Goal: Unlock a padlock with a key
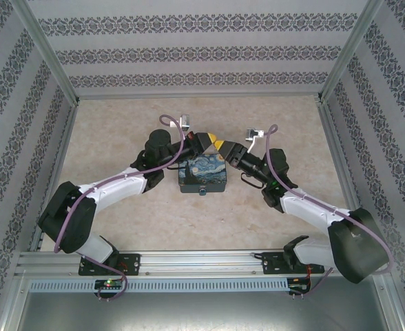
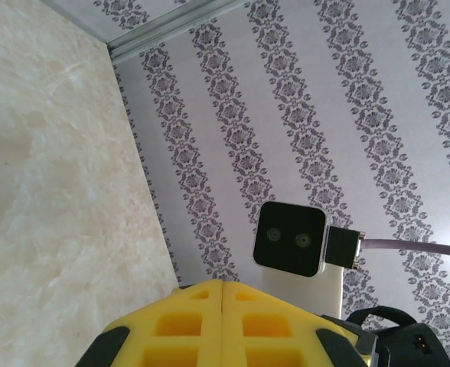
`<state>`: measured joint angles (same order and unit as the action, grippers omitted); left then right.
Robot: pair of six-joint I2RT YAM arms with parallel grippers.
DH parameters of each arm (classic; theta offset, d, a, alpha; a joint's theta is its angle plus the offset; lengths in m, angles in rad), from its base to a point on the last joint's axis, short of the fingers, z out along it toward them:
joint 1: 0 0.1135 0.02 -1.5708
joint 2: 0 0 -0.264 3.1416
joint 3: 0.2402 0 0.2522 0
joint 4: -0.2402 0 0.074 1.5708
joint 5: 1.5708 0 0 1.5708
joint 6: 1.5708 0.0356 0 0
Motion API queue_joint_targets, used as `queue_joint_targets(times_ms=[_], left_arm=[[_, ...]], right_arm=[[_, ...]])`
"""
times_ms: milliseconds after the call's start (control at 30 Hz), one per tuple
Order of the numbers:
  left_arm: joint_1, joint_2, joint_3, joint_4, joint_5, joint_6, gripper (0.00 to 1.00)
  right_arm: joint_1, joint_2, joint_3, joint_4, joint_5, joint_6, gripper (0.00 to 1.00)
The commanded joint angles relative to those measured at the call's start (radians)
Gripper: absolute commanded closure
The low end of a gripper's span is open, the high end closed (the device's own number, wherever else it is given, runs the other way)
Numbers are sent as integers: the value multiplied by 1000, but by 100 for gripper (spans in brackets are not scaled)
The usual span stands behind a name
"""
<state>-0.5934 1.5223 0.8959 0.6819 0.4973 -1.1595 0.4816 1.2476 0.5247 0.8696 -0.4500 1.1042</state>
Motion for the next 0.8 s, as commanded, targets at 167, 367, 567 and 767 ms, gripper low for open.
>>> queue_joint_targets(times_ms=[167, 367, 567, 767], left_arm=[[6, -9, -17, 99, -26, -27, 100], [7, -1, -17, 115, -31, -34, 100], [6, 4, -17, 125, -36, -41, 100], [4, 5, -23, 131, -38, -41, 100]], right_arm=[[21, 25, 32, 100, 26, 28, 67], [22, 31, 29, 104, 33, 31, 74], [22, 49, 29, 110, 43, 41, 81], [23, 64, 34, 134, 45, 57, 81]])
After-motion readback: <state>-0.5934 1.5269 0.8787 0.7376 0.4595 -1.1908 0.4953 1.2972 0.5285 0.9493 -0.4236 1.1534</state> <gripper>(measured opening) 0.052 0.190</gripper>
